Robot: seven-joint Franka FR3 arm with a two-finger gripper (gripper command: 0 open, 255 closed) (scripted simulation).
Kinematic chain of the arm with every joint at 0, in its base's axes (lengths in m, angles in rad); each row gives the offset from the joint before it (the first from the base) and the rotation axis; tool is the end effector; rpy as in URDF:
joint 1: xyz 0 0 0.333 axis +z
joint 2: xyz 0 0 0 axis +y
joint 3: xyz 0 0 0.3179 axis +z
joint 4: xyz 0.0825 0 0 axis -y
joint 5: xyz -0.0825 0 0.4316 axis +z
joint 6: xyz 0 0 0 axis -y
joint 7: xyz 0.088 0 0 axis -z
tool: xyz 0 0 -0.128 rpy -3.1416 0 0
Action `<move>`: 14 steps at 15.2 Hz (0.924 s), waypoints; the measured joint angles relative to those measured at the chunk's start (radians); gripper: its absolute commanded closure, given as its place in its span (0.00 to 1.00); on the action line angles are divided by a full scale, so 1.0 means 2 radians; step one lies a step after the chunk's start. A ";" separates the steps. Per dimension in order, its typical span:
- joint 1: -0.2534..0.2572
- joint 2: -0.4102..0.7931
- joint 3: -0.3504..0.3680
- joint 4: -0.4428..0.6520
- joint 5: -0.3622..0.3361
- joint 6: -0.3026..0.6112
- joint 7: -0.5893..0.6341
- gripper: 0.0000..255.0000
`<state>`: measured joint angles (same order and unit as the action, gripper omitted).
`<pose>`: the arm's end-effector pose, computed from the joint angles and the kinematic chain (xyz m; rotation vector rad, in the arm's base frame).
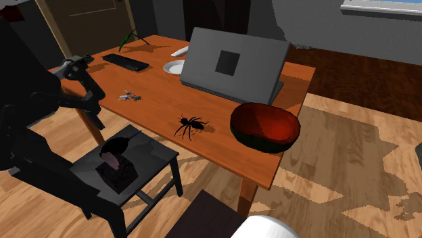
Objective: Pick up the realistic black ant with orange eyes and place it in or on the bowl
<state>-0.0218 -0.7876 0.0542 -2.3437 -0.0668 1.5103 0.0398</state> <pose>0.3454 0.0060 0.5729 3.0342 -0.0405 -0.0661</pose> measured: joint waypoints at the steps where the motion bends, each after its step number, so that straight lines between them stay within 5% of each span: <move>1: 0.000 0.000 0.000 0.000 0.000 0.000 0.000 0.00; 14: -0.046 0.010 -0.125 -0.114 -0.078 0.203 -0.101 0.00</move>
<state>-0.1129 -0.7670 -0.1967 -2.5717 -0.2235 1.9156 -0.1617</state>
